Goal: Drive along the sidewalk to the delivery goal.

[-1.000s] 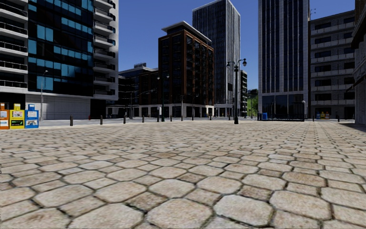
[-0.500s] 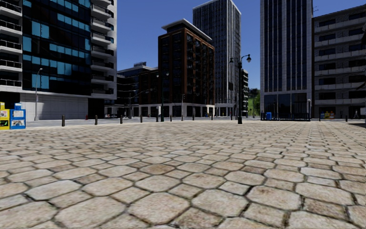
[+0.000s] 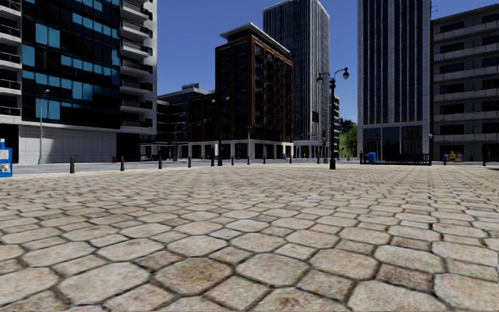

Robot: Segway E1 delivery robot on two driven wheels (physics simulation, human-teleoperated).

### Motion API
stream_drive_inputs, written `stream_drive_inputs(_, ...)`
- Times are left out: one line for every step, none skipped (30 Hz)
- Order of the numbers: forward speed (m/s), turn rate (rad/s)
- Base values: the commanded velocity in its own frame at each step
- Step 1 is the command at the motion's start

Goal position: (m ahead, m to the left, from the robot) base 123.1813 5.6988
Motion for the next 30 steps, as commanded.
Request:
stream_drive_inputs(2.0, 0.0)
stream_drive_inputs(2.0, 0.0)
stream_drive_inputs(2.0, 0.0)
stream_drive_inputs(2.0, 0.0)
stream_drive_inputs(2.0, 0.0)
stream_drive_inputs(2.0, 0.0)
stream_drive_inputs(2.0, 0.0)
stream_drive_inputs(2.0, 0.0)
stream_drive_inputs(2.0, 0.0)
stream_drive_inputs(2.0, 0.0)
stream_drive_inputs(2.0, 0.0)
stream_drive_inputs(2.0, 0.0)
stream_drive_inputs(2.0, 0.0)
stream_drive_inputs(2.0, 0.0)
stream_drive_inputs(2.0, 0.0)
stream_drive_inputs(2.0, 0.0)
stream_drive_inputs(2.0, 0.0)
stream_drive_inputs(2.0, 0.0)
stream_drive_inputs(2.0, 0.0)
stream_drive_inputs(2.0, 0.0)
stream_drive_inputs(2.0, 0.0)
stream_drive_inputs(2.0, 0.0)
stream_drive_inputs(2.0, 0.0)
stream_drive_inputs(2.0, 0.0)
stream_drive_inputs(2.0, 0.0)
stream_drive_inputs(2.0, 0.0)
stream_drive_inputs(2.0, 0.0)
stream_drive_inputs(2.0, 0.0)
stream_drive_inputs(2.0, 0.0)
stream_drive_inputs(2.0, 0.0)
